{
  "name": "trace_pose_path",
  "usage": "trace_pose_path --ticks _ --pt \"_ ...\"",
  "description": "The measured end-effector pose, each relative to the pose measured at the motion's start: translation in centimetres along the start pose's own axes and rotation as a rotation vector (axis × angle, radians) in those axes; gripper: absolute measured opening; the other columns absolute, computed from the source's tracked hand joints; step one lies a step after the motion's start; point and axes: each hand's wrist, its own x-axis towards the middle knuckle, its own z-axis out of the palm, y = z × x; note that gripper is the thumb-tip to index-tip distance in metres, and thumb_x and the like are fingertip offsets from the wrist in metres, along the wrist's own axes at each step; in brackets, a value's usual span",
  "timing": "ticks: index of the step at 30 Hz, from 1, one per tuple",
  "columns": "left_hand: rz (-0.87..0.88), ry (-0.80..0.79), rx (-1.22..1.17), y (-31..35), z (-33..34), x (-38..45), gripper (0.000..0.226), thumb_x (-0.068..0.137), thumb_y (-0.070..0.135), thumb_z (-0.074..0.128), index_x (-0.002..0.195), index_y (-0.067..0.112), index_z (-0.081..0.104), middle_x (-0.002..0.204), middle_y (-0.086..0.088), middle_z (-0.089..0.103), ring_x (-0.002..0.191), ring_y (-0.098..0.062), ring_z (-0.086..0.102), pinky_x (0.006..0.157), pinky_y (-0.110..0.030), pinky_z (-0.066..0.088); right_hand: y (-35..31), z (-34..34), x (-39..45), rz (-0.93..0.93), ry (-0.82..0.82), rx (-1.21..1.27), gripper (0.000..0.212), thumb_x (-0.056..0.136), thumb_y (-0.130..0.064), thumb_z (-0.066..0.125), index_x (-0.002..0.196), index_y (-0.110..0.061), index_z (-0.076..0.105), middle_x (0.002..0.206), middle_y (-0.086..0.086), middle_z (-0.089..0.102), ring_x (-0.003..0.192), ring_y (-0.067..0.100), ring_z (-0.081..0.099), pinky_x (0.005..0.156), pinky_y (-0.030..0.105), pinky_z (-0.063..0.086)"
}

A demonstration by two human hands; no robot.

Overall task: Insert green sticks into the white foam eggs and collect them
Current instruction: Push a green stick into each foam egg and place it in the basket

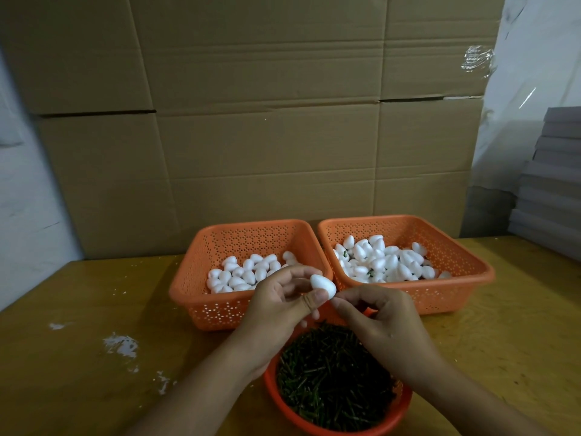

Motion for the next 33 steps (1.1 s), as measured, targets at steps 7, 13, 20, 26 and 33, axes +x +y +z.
trace_pose_path --ticks 7,13,20,26,33 --pt "0.002 0.024 0.02 -0.2 0.0 0.1 0.03 0.079 0.035 0.079 0.107 0.031 0.072 0.097 -0.002 0.076 0.072 -0.009 0.065 0.063 -0.018 0.051 -0.1 0.1 0.0 0.002 0.027 0.002 0.01 0.089 -0.022 0.072 0.082 -0.028 0.076 0.075 -0.016 0.073 0.069 0.001 0.066 0.062 0.011 0.047" --pt "0.019 0.064 0.046 -0.2 0.3 0.1 0.042 0.079 0.044 0.074 0.118 0.031 0.067 0.104 0.004 0.075 0.073 -0.008 0.066 0.062 -0.019 0.051 0.2 -0.2 0.5 0.028 0.03 -0.012 0.01 0.09 -0.022 0.07 0.084 -0.025 0.077 0.076 -0.012 0.074 0.071 0.005 0.067 0.063 0.017 0.05" --pt "-0.021 0.1 0.051 -0.1 0.1 0.2 0.02 0.103 0.021 0.052 0.115 0.027 0.067 0.101 0.004 0.073 0.072 -0.01 0.065 0.061 -0.022 0.05 1.5 -3.1 2.6 0.209 0.288 -0.053 0.031 0.093 -0.028 0.065 0.069 -0.01 0.072 0.063 0.012 0.068 0.058 0.03 0.063 0.057 0.046 0.051" --pt "-0.022 0.092 0.074 -0.2 0.1 0.2 0.022 0.103 0.014 0.051 0.115 0.024 0.067 0.098 0.003 0.073 0.071 -0.01 0.065 0.06 -0.021 0.05 2.2 -4.6 3.2 0.36 0.388 0.068 0.028 0.095 -0.03 0.062 0.072 -0.019 0.072 0.069 -0.006 0.073 0.05 0.005 0.061 0.057 0.033 0.043" --pt "-0.01 0.116 0.057 -0.2 -0.1 0.3 0.024 0.102 0.012 0.051 0.113 0.024 0.068 0.099 0.002 0.074 0.072 -0.011 0.065 0.06 -0.023 0.05 -0.7 -2.1 1.9 0.135 0.062 -0.048 0.018 0.093 -0.015 0.063 0.083 -0.028 0.072 0.074 -0.005 0.071 0.06 0.019 0.063 0.054 0.033 0.049"
